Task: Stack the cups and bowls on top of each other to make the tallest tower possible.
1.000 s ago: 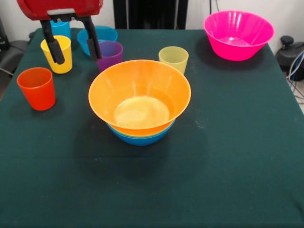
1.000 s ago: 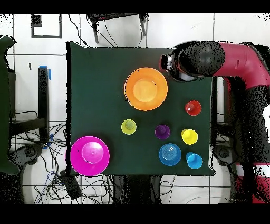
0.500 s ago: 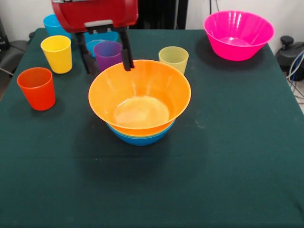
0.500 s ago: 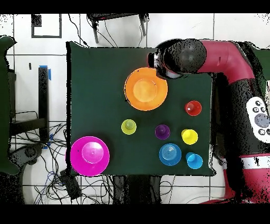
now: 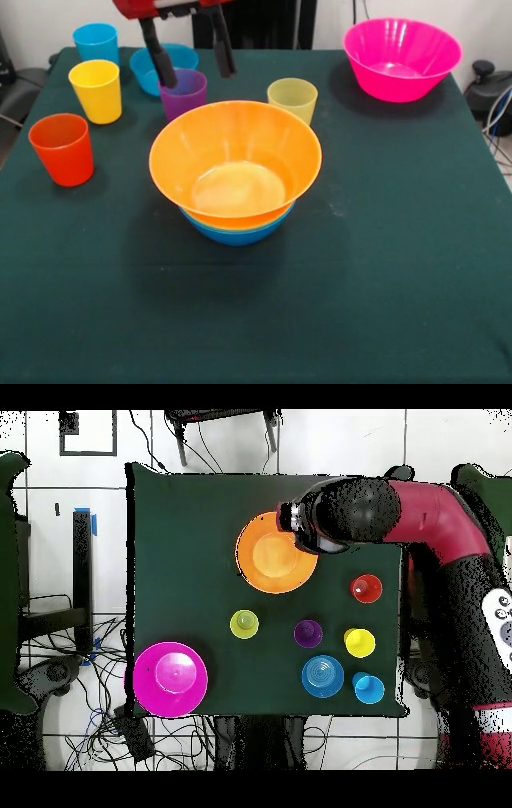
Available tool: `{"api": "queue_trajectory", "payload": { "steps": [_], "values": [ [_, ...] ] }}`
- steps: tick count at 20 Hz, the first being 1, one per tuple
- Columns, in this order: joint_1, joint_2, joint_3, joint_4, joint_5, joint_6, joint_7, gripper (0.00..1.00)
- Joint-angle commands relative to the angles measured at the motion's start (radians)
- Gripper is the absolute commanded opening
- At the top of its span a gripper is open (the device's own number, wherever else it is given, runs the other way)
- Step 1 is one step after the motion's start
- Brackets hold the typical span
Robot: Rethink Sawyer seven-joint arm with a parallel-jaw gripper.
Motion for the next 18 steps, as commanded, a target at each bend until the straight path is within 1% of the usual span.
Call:
{"api": "queue_trajectory", "payload": {
  "steps": [1, 2, 5, 11, 12, 15, 18],
  "values": [
    [-0.058, -0.01, -0.079, 0.122, 0.022, -0.029, 0.001, 1.0],
    [-0.061, -0.014, -0.078, 0.117, 0.03, -0.004, -0.007, 1.0],
    [-0.066, -0.012, -0.07, 0.105, 0.04, 0.015, -0.019, 1.0],
    [-0.068, -0.016, -0.091, 0.139, 0.005, -0.039, -0.003, 1.0],
    [-0.071, -0.015, -0.095, 0.144, -0.004, -0.055, -0.006, 1.0],
    [-0.083, -0.005, -0.096, 0.135, -0.006, -0.049, -0.03, 1.0],
    [-0.093, 0.013, -0.101, 0.13, -0.018, -0.066, -0.045, 1.0]
  ]
}}
